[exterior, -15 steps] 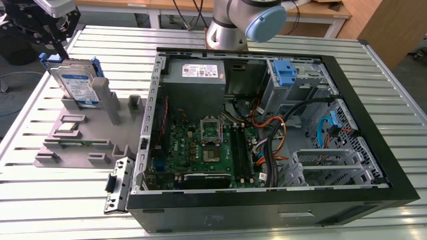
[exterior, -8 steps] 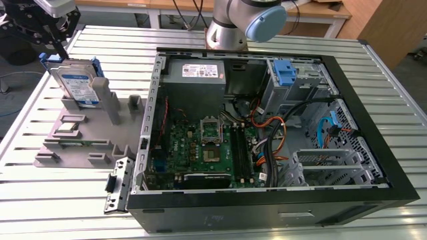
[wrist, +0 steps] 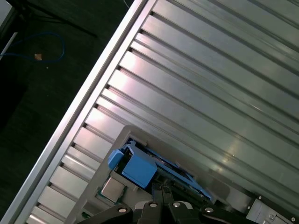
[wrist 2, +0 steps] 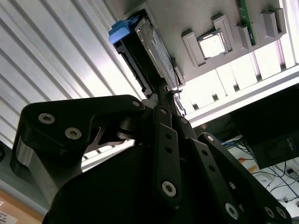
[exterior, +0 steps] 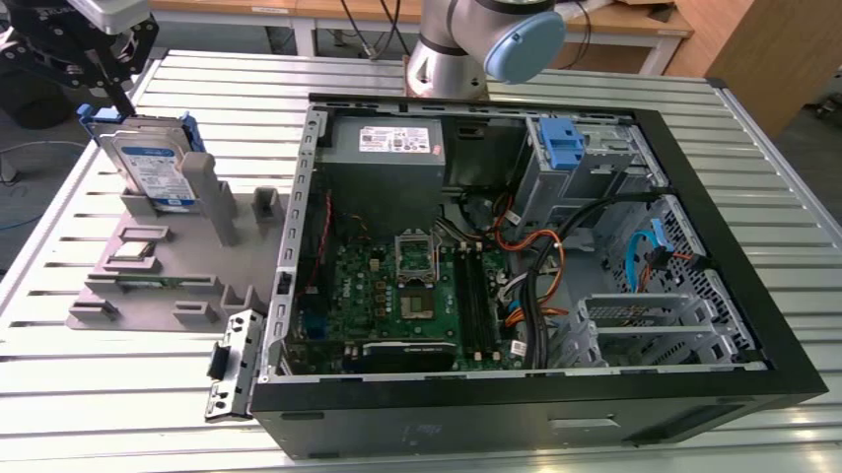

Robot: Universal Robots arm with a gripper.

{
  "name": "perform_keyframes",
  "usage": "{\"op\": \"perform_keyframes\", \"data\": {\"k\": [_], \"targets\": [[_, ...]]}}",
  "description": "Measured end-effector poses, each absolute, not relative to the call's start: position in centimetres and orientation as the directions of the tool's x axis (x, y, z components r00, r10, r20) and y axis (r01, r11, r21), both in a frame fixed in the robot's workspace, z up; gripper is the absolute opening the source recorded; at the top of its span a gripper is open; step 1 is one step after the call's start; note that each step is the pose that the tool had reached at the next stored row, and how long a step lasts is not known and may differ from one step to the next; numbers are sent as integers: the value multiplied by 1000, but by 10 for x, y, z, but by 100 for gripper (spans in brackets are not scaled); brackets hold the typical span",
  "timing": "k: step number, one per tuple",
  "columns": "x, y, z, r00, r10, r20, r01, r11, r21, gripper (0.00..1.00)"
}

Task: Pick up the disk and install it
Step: 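Pick up the disk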

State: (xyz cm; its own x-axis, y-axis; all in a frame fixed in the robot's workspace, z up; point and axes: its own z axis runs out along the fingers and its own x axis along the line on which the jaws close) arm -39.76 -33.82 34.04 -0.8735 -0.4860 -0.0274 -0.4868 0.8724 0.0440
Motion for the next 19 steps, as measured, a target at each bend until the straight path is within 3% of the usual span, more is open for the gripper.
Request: {"op": "perform_keyframes", "data": {"k": [19], "targets": [[-398, -338, 340, -843, -538, -28, -538, 842, 44, 11]]}}
